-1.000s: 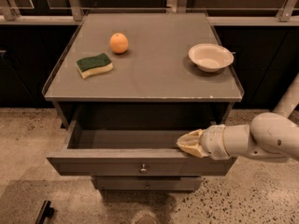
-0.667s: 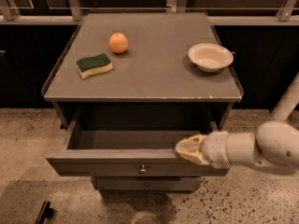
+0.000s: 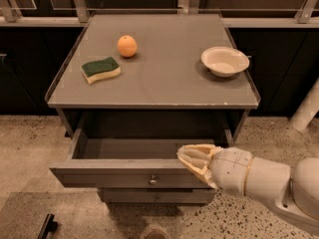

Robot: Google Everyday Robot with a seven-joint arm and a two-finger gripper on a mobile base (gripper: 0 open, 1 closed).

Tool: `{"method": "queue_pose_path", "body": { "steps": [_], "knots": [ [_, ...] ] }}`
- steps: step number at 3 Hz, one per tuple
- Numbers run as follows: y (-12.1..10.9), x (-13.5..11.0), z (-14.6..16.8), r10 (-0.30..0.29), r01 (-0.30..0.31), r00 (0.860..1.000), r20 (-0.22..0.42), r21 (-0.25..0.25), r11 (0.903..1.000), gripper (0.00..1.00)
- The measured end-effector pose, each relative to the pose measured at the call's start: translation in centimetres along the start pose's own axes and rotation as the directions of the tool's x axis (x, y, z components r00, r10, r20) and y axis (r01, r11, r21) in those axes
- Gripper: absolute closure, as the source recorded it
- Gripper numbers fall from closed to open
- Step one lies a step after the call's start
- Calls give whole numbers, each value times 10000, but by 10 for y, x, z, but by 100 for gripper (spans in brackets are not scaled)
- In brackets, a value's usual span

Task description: Open top drawer

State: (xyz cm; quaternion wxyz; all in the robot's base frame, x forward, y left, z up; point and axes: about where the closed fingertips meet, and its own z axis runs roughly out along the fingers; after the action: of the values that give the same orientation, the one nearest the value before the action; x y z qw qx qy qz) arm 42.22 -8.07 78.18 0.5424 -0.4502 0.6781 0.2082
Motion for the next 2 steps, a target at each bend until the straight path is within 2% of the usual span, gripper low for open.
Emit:
{"method": "queue_pose_path", "body": {
  "steps": [1, 2],
  "knots": [
    [2, -36, -9, 7, -44, 9971, 767, 481, 9988, 79],
    [2, -36, -9, 34, -71, 9971, 767, 475, 9988, 57]
  ]
}}
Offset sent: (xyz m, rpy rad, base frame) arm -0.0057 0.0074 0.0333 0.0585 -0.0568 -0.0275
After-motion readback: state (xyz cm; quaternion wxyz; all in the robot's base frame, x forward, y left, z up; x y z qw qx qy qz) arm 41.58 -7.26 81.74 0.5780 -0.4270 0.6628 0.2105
